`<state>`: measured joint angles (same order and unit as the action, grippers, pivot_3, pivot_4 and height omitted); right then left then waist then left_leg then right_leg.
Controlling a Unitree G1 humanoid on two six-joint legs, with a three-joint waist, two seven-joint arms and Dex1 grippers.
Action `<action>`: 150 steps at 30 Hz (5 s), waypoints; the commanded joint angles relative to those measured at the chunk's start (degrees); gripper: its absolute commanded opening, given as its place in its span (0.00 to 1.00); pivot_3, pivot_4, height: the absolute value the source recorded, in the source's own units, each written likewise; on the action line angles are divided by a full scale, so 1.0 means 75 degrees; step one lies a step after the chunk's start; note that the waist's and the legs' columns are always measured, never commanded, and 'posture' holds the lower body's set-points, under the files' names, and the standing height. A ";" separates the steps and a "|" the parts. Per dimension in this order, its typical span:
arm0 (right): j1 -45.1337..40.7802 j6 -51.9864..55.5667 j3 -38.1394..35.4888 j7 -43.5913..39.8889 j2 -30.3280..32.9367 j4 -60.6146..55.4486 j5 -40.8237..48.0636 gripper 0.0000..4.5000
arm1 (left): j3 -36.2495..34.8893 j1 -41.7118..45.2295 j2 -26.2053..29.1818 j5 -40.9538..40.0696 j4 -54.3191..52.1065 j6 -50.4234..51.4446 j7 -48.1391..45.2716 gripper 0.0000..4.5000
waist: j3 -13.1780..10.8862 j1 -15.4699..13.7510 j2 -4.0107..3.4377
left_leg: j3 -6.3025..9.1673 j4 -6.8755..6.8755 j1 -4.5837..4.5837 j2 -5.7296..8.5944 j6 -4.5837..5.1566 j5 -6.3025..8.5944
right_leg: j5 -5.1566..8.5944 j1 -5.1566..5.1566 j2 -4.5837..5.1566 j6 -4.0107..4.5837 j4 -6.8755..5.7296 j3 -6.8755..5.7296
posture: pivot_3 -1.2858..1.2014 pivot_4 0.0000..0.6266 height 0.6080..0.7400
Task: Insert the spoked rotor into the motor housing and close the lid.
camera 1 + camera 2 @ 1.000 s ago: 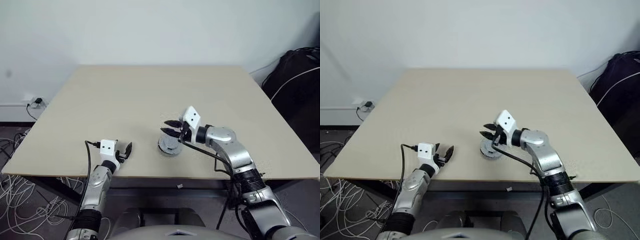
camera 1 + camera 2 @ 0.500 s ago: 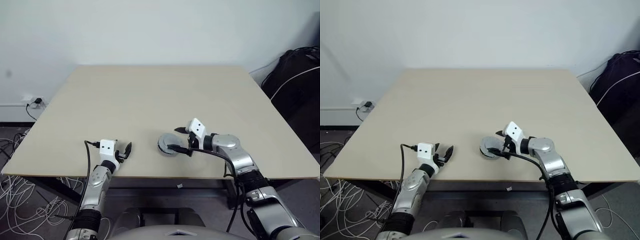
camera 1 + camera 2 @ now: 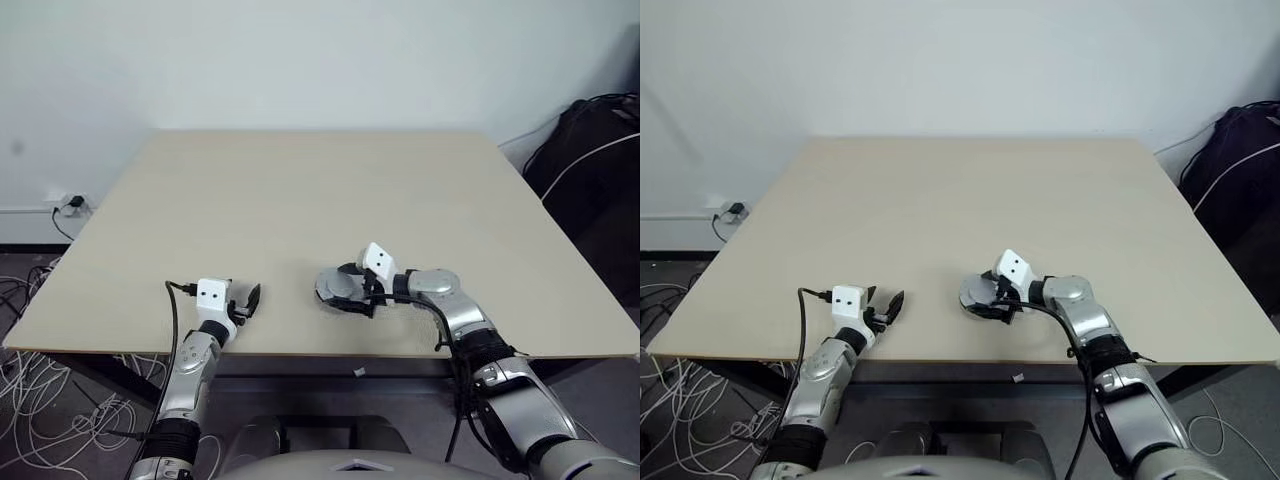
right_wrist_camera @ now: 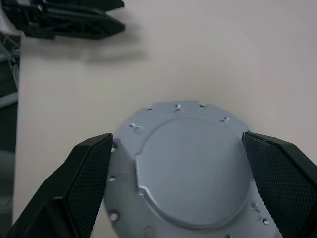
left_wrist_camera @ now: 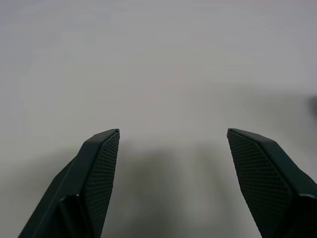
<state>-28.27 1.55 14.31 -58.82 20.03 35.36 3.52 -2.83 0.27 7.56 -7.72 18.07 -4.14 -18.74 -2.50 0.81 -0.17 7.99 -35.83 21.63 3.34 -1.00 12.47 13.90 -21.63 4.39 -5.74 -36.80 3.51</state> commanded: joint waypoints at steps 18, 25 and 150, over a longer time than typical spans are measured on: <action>-0.0576 -0.0654 -0.0144 -0.0154 -0.0098 0.0911 -0.0226 0.72 | -0.0072 -0.0074 0.0057 -0.0053 -0.0504 0.0009 0.0111 0.82 | 0.0001 0.0053 -0.0002 | 0.0003 0.0000 -0.0006 0.0000 0.0000 0.0000 | 0.0000 0.0002 0.0000 0.0000 -0.0003 0.0000 | 0.52 0.00 1.00; -0.0555 -0.0547 -0.0188 -0.0090 -0.0105 0.0904 -0.0194 0.72 | -0.0048 -0.0047 0.0058 -0.0056 -0.0498 0.0031 0.0076 0.82 | 0.0001 0.0053 -0.0002 | 0.0003 0.0000 -0.0005 0.0001 0.0000 0.0000 | 0.0000 0.0001 0.0000 0.0001 -0.0003 0.0000 | 0.52 0.00 1.00; 0.0189 0.0925 0.0124 0.1226 -0.0175 -0.0169 -0.0719 0.72 | 0.2801 0.4613 0.0365 0.1478 0.2874 0.1743 -0.4673 0.01 | 0.0022 0.0208 -0.0025 | 0.0020 -0.0010 -0.0038 0.0003 0.0002 -0.0008 | -0.0007 0.0030 -0.0003 -0.0015 -0.0002 -0.0005 | 0.52 0.00 1.00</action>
<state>-27.73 6.95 15.22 -50.94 17.71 33.30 -0.38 17.47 34.09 10.32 2.34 39.68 8.23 -54.04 -2.34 2.36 -0.36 8.15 -35.90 21.35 3.37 -0.98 12.42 13.85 -21.41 4.37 -5.84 -36.81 3.47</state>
